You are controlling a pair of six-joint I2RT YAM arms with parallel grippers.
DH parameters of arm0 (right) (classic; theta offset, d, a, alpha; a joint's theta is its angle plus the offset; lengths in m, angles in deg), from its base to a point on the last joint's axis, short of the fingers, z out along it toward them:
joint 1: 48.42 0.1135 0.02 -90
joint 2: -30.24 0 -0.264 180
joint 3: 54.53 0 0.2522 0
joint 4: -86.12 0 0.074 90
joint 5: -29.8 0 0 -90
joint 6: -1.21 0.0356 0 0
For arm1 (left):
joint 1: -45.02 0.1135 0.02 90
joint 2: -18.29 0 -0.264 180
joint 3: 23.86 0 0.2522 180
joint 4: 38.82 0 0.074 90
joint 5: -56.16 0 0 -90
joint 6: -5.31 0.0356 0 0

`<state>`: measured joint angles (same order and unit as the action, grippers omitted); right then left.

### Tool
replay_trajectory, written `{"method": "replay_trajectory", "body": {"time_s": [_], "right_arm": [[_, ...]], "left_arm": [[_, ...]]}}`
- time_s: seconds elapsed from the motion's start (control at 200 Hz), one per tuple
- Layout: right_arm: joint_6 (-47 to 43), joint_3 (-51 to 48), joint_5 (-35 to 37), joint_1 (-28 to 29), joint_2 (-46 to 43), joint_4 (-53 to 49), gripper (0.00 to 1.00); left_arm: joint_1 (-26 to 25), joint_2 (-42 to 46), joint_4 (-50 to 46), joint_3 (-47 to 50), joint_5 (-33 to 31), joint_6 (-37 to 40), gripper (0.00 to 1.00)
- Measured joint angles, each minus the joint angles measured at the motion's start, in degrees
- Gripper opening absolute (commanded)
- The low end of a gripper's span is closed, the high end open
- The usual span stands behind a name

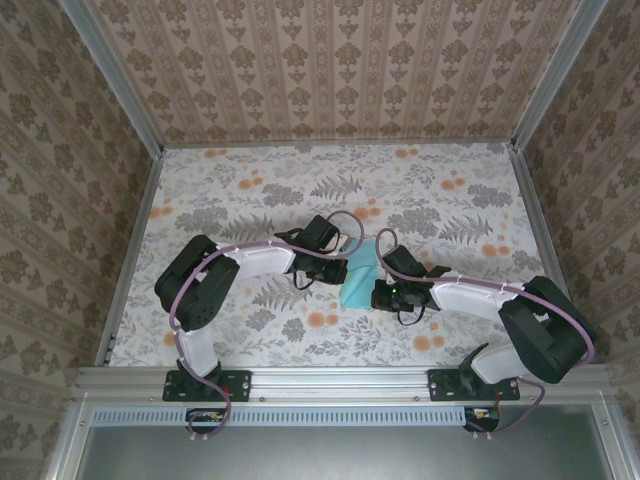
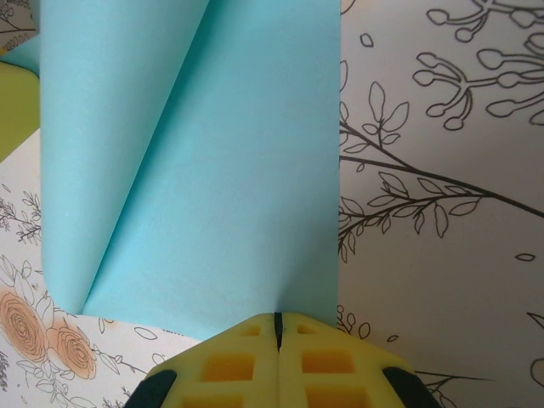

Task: Fold a paper plane with a square sheet of paper (fold left side to right side)
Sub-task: Fold the triangle a second time at the center of the table.

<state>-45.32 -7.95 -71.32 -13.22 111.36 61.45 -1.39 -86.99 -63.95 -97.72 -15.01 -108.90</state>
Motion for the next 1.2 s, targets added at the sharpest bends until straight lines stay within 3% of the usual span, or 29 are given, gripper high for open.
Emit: {"method": "replay_trajectory", "body": {"time_s": [0.95,1.195], "right_arm": [[-0.3,0.0,0.0,-0.1,-0.3,0.0,0.00],[-0.2,-1.9,-3.1,-2.6,-8.3,1.6,0.00]], "left_arm": [[0.0,-1.3,-0.4,-0.4,0.4,0.5,0.05],[0.0,-1.5,-1.0,-1.0,0.5,0.7,0.05]]}}
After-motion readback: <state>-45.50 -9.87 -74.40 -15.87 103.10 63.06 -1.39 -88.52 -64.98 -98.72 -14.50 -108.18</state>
